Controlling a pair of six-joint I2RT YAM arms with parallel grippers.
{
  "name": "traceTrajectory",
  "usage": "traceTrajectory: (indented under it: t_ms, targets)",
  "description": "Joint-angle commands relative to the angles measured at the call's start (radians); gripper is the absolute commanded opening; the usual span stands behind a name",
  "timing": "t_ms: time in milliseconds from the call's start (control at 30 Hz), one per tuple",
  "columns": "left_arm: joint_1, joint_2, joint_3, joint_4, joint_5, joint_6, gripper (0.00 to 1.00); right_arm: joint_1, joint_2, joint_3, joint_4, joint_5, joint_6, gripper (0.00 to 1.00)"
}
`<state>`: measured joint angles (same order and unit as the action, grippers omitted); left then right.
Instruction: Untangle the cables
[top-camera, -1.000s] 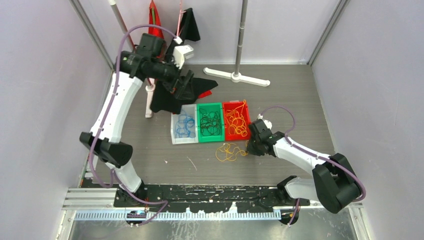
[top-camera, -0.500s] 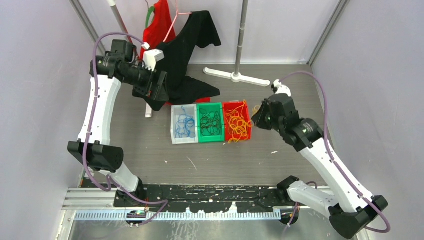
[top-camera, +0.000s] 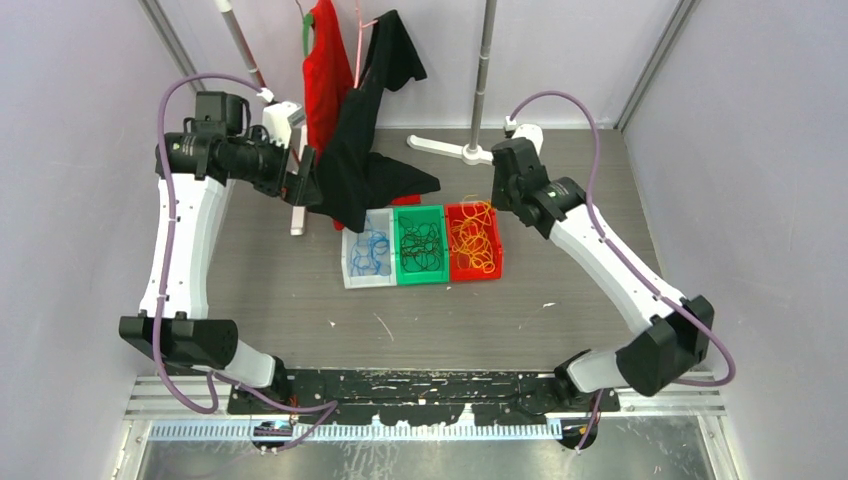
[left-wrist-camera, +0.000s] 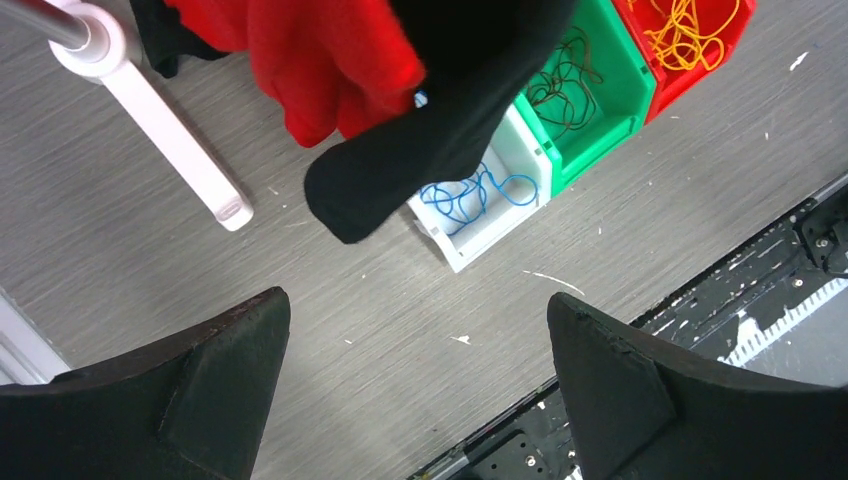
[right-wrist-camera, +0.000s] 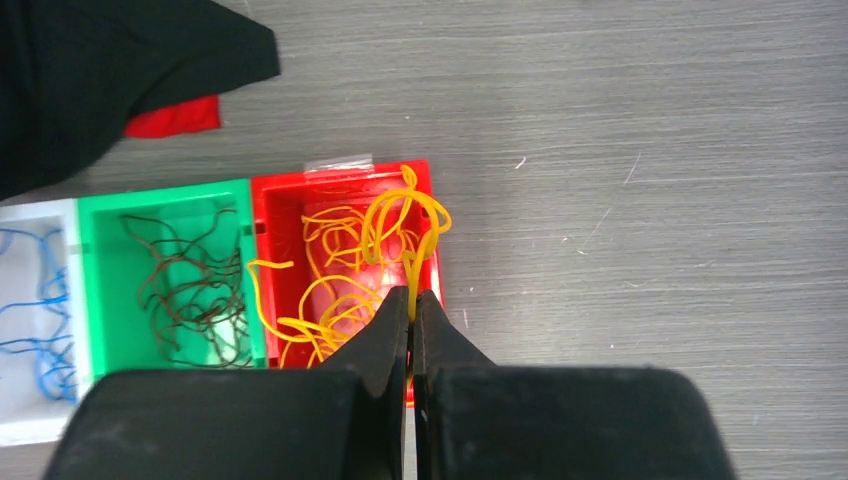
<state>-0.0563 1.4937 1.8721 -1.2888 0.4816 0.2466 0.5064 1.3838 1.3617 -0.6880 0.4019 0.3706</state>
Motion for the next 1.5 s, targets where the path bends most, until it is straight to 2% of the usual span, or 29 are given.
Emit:
traceTrajectory:
  t_ms: [0, 233, 500, 633, 767, 867, 1000, 1100, 1200, 1300, 1400, 1467]
  targets:
    - [0.012, -0.020, -0.029, 0.073, -0.019, -0.005, 1.00, -0.005, 0.063, -0.024, 0.123, 0.069, -0.078, 0.01]
    - [0.064, -0.121, -0.156, 0.115, -0.027, 0.012, 0.99, 0.027, 0.204, -0.100, 0.192, -0.021, -0.044, 0.02]
    - [0.155, -0.194, -0.305, 0.170, -0.027, 0.034, 0.99, 0.086, 0.352, -0.103, 0.192, -0.075, 0.010, 0.08]
    - [0.179, -0.232, -0.407, 0.241, -0.049, 0.040, 1.00, 0.075, 0.347, -0.087, 0.163, -0.116, 0.025, 0.30]
    - [0.206, -0.272, -0.496, 0.290, -0.059, 0.050, 0.99, 0.053, 0.232, -0.064, 0.135, -0.155, 0.048, 0.62]
    - [0.228, -0.292, -0.552, 0.325, -0.045, 0.061, 0.99, 0.044, 0.146, -0.028, 0.097, -0.172, 0.047, 0.75]
    - [0.235, -0.307, -0.618, 0.376, -0.047, 0.065, 0.99, 0.025, 0.041, -0.007, 0.035, -0.182, 0.046, 0.99]
    - [0.236, -0.316, -0.688, 0.422, -0.029, 0.062, 0.99, -0.001, -0.051, -0.045, 0.024, -0.119, 0.042, 1.00]
    - [0.240, -0.342, -0.834, 0.572, -0.003, 0.030, 1.00, -0.099, -0.192, -0.172, 0.075, -0.019, 0.098, 1.00]
    - [0.241, -0.362, -1.032, 0.840, 0.009, -0.026, 0.99, -0.197, -0.352, -0.384, 0.211, 0.165, 0.125, 1.00]
    - [0.242, -0.350, -1.225, 1.128, -0.006, -0.095, 0.99, -0.232, -0.500, -0.626, 0.428, 0.385, 0.077, 1.00]
    - [0.244, -0.326, -1.303, 1.324, -0.008, -0.145, 0.99, -0.234, -0.564, -0.802, 0.657, 0.511, -0.014, 1.00]
